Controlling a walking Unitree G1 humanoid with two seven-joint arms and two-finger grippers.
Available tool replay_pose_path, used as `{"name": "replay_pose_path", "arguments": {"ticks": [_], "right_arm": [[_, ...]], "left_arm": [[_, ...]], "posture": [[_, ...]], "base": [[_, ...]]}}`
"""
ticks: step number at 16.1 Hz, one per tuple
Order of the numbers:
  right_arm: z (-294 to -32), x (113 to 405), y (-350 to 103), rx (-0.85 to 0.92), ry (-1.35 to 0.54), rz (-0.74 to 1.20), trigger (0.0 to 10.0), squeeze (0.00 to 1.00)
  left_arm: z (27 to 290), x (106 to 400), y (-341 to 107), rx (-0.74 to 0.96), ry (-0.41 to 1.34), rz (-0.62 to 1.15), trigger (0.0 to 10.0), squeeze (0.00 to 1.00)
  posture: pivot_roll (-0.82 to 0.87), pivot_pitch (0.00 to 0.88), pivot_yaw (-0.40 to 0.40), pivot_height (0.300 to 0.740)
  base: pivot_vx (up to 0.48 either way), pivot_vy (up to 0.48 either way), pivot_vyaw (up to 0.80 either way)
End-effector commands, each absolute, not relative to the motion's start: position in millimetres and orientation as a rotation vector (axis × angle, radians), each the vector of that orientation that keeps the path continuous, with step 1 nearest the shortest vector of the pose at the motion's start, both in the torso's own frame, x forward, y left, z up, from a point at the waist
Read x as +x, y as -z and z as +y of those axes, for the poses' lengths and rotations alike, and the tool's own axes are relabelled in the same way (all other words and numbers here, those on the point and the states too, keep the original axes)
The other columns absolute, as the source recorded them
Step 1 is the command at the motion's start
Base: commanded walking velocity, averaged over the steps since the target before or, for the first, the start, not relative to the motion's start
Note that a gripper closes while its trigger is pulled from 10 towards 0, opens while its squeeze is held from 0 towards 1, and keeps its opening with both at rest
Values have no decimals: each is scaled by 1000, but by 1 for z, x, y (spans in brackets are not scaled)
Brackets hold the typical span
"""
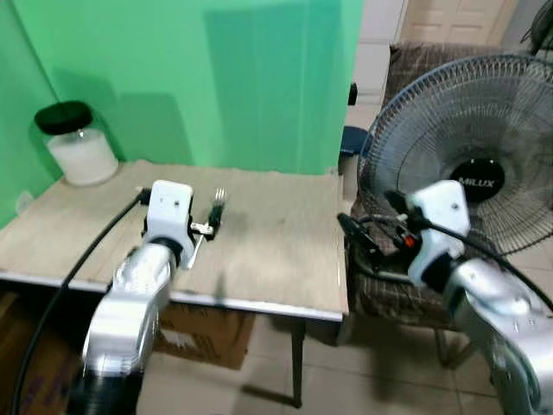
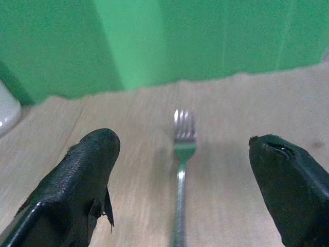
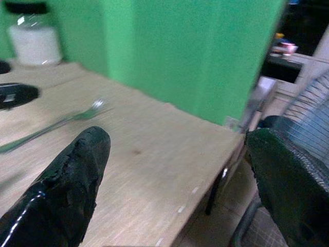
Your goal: Setting the table
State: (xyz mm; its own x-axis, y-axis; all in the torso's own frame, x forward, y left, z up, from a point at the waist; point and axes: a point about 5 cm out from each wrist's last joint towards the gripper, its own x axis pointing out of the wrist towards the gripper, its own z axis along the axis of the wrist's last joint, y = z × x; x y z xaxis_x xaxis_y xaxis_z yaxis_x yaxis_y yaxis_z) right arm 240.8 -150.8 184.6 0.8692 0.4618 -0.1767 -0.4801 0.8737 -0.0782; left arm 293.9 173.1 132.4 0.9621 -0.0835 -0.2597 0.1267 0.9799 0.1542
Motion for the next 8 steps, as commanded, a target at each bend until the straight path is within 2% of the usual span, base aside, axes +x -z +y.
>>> {"name": "replay_pose_path", "arguments": {"ticks": [1, 2, 3, 4, 8], "right_arm": [[-146, 245, -188, -114, -557, 168, 10000, 1000], [-144, 246, -190, -127, -594, 167, 10000, 1000], [-144, 247, -190, -151, -605, 178, 10000, 1000], [-142, 242, -188, -178, -707, 229, 10000, 0], [-138, 238, -191, -217, -795, 220, 10000, 0]], "left_arm": [[176, 304, -130, 156, 128, 289, 10000, 1000], [175, 311, -130, 143, 149, 310, 10000, 859], [175, 314, -130, 137, 155, 322, 10000, 447], [171, 325, -124, 137, 232, 367, 10000, 0], [163, 342, -113, 149, 357, 421, 10000, 0]], "posture": [[-94, 0, 5, 740], [-95, 0, 6, 740], [-96, 0, 6, 740], [-99, 0, 0, 740], [-120, 0, 19, 740]], "base": [[0, 0, 0], [0, 0, 0], [0, 0, 0], [0, 0, 0], [0, 0, 0]]}}
